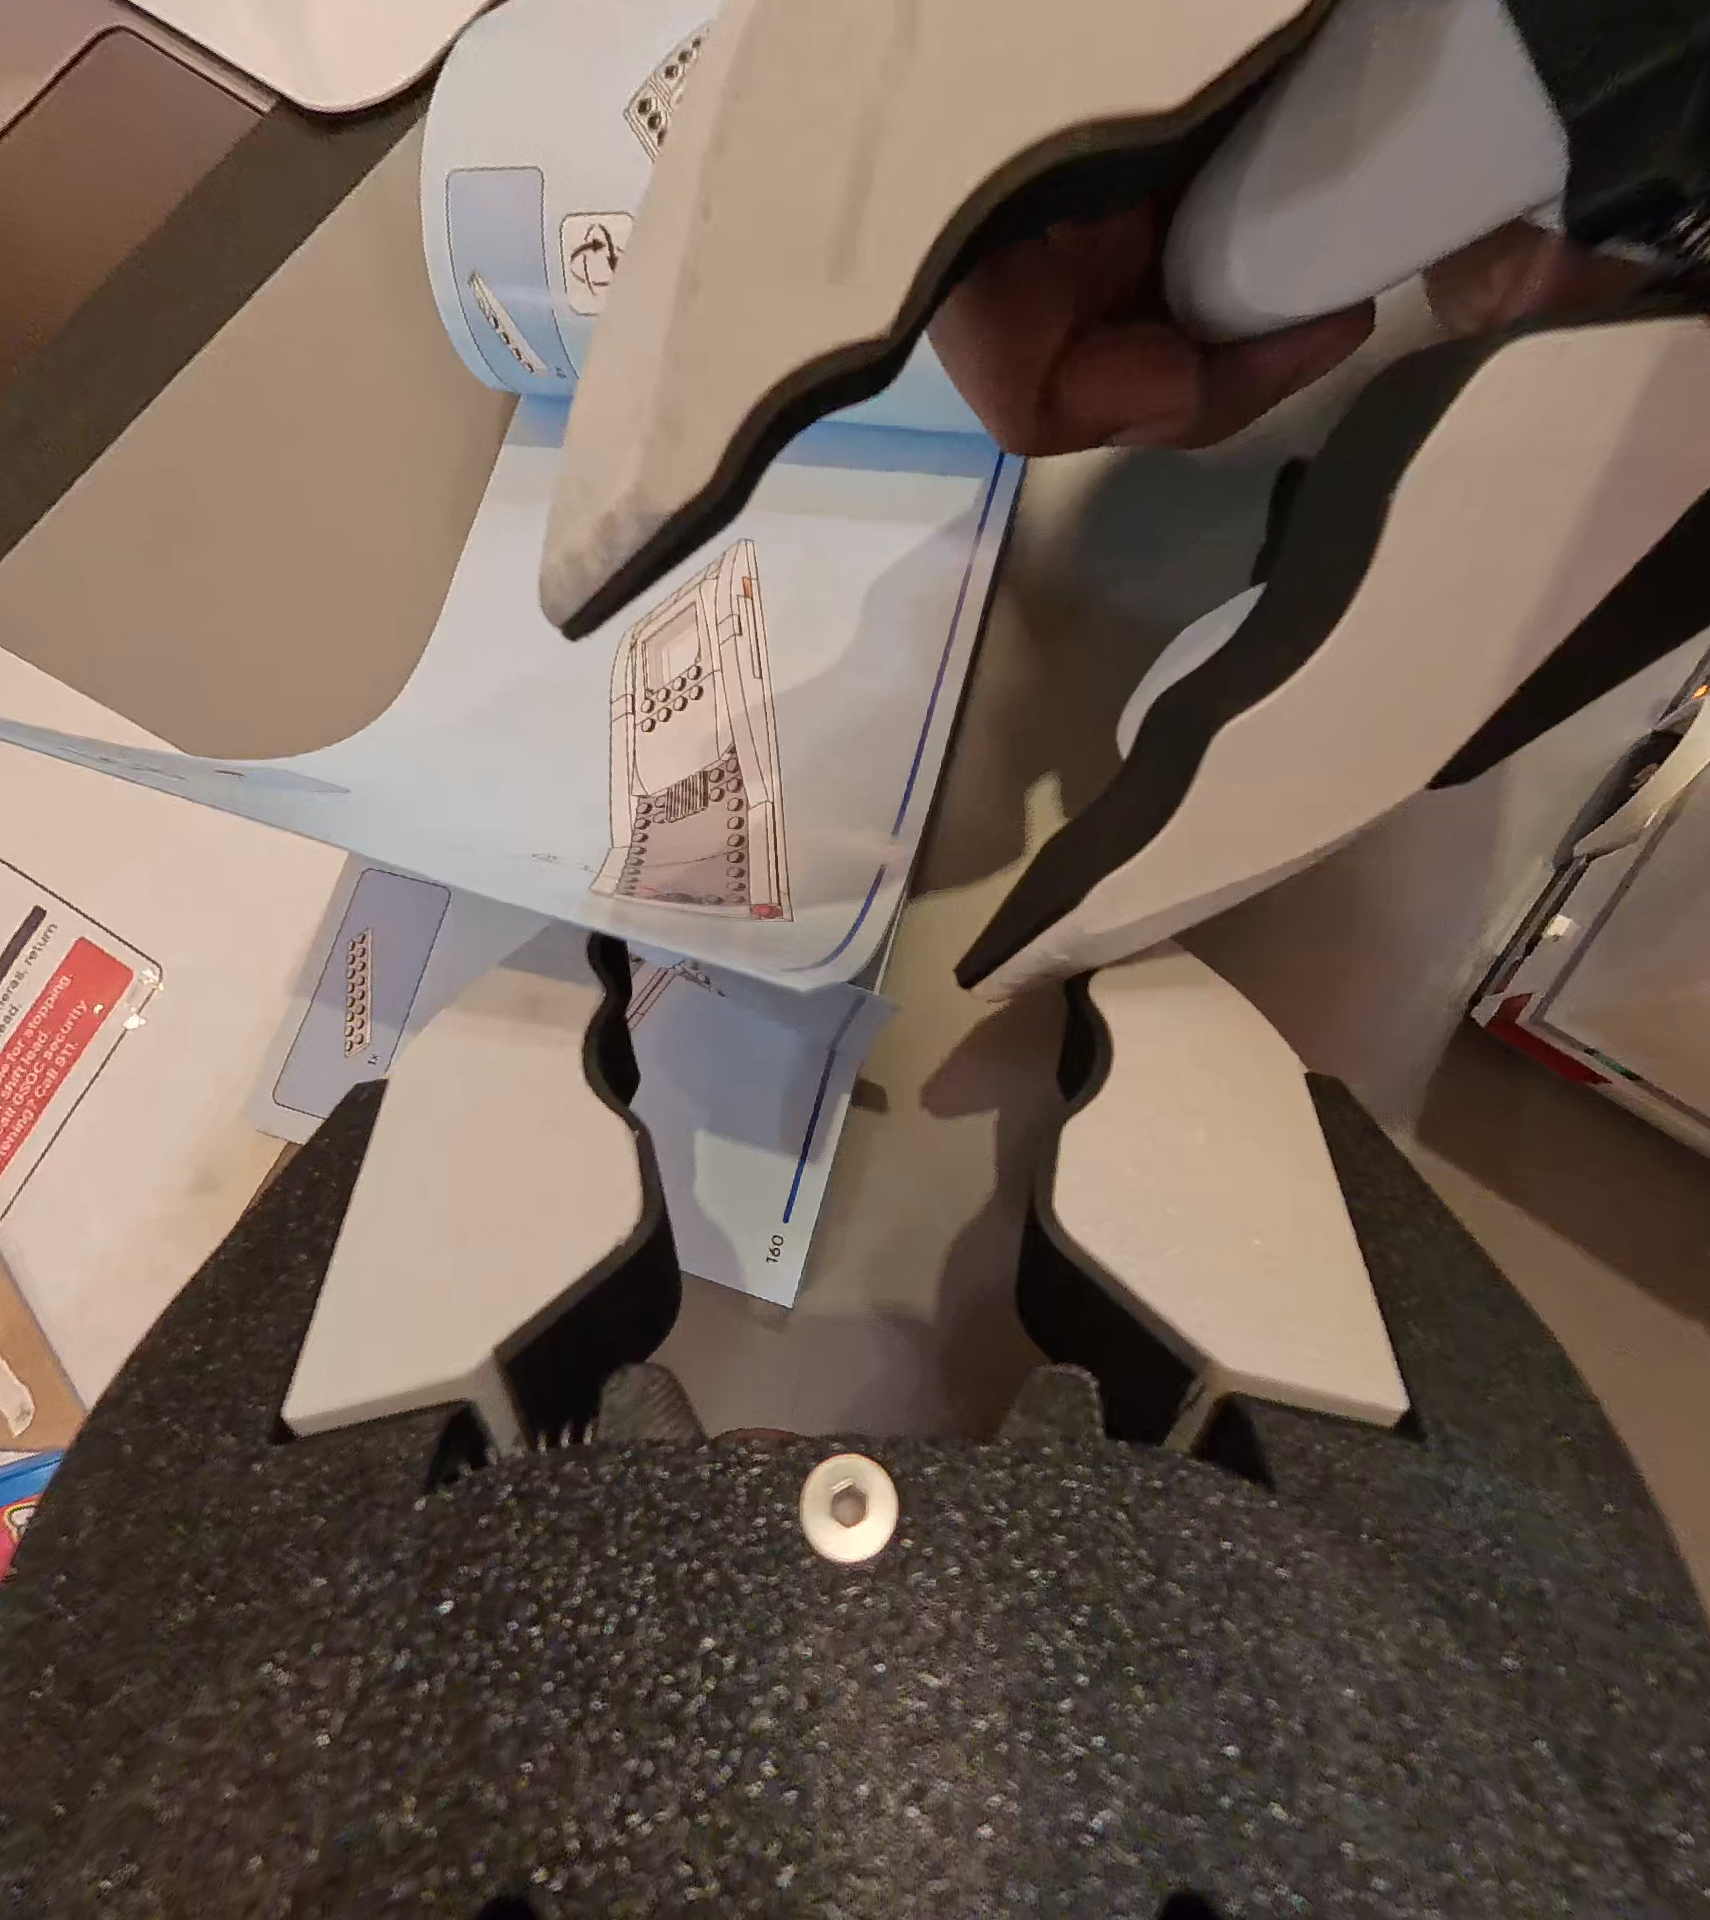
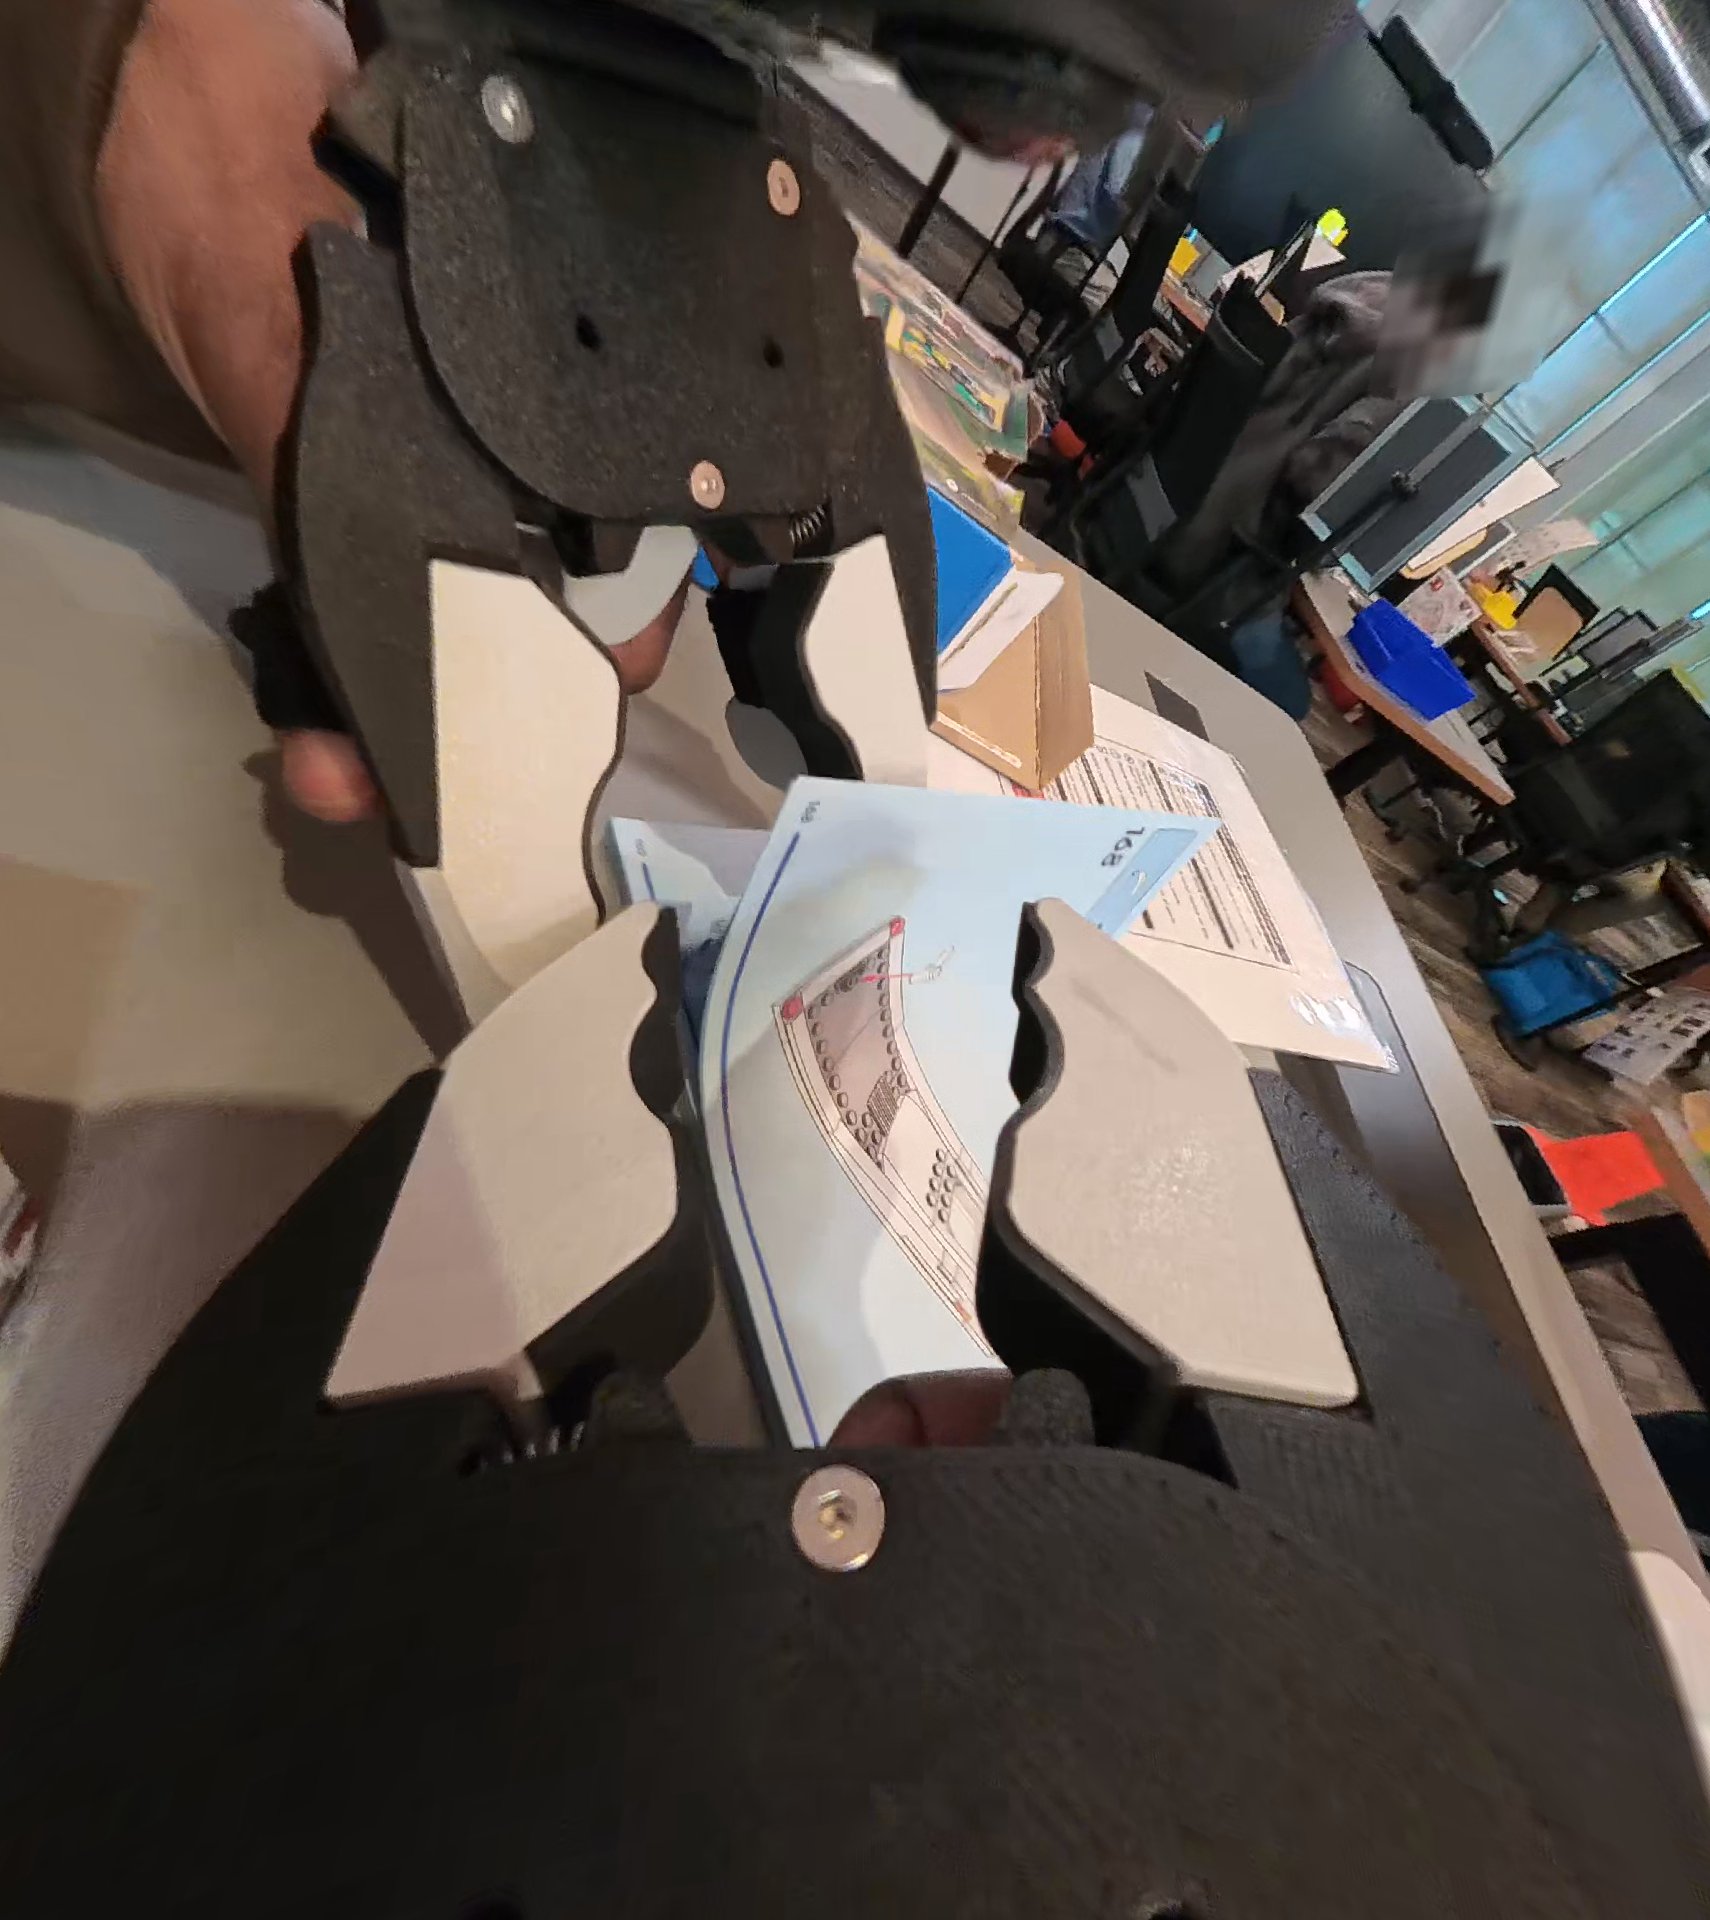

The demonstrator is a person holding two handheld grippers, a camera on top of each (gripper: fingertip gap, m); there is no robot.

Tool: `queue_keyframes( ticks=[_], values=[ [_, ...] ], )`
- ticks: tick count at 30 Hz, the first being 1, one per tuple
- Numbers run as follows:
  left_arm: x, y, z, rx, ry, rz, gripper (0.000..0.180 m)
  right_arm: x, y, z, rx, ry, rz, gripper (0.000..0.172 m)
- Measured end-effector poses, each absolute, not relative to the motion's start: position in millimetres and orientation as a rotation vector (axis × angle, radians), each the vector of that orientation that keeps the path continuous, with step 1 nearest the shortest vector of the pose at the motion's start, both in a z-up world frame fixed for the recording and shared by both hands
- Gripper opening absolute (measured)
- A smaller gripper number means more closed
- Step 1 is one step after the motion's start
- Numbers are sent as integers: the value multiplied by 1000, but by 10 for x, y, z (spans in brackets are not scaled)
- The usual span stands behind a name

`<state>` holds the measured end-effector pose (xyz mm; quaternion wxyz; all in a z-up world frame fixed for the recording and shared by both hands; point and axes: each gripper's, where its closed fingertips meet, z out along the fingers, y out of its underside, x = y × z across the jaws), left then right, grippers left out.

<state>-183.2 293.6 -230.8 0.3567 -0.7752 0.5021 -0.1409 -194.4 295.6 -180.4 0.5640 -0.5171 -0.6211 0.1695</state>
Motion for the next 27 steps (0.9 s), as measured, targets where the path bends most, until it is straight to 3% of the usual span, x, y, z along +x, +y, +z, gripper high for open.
queue_keyframes(
  ticks=[11,27],
  values=[
    [-1807,2998,-2187,-1917,1264,-353,85,-1858,2943,-1720,-1166,-1491,244,61],
    [-1724,3007,-2199,-1883,1276,-334,85,-1924,2930,-1665,-1068,-1714,527,73]
  ],
)
